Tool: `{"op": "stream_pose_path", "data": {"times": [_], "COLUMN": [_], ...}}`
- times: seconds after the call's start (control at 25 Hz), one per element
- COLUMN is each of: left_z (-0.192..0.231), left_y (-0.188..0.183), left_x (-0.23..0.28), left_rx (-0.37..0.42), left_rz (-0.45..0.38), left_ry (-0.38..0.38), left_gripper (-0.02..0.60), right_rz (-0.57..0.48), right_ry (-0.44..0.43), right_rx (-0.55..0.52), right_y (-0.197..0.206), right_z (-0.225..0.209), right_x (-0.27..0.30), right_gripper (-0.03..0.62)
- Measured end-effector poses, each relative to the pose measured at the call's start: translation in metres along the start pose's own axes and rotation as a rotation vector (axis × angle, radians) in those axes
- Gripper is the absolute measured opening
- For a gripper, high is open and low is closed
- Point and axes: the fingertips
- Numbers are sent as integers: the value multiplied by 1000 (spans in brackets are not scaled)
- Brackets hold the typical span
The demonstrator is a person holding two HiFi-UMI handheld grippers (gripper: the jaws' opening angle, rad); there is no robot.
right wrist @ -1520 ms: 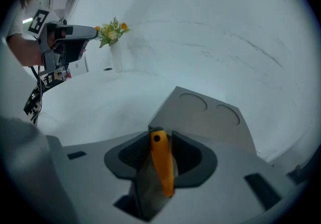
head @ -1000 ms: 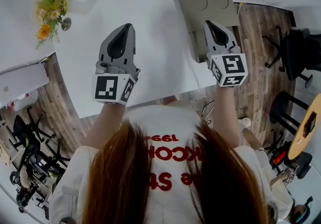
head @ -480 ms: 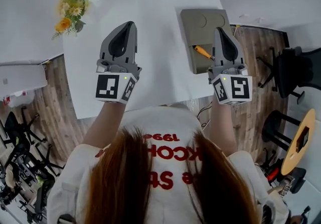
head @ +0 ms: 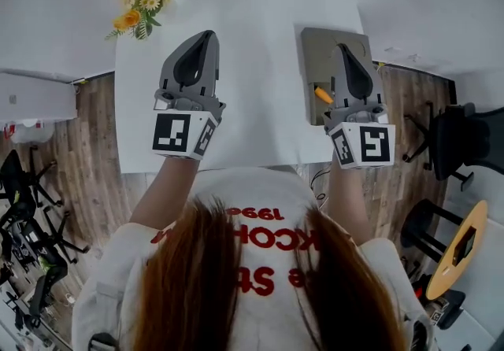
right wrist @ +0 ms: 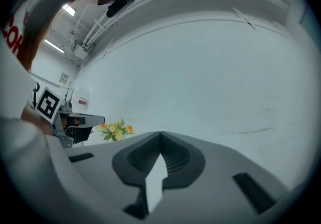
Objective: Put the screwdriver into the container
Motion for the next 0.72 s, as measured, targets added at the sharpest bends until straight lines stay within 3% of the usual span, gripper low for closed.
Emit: {"op": "stream_pose_path", "data": {"times": [0.4,0.72], "left_z": [41,62], "left_y": [-17,-25], "left_x": [-35,-57], "left_rx": [62,79], "left_rz": [-12,-12], "left_ry": [-131,-187], "left_gripper": [6,6], "right_rz": [-45,-64], "right_ry": [-156,-210], "right_rx": [19,36], "right_y": [-10,-16], "right_z": [54,84], "right_x": [33,44], "right_gripper": [3,3]}}
Point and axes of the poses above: the fingertips, and each gripper's own axes: x forward along the fingers, z to its left, y out of its underside, and after that the axes turned 7 degrees about -z, right-handed
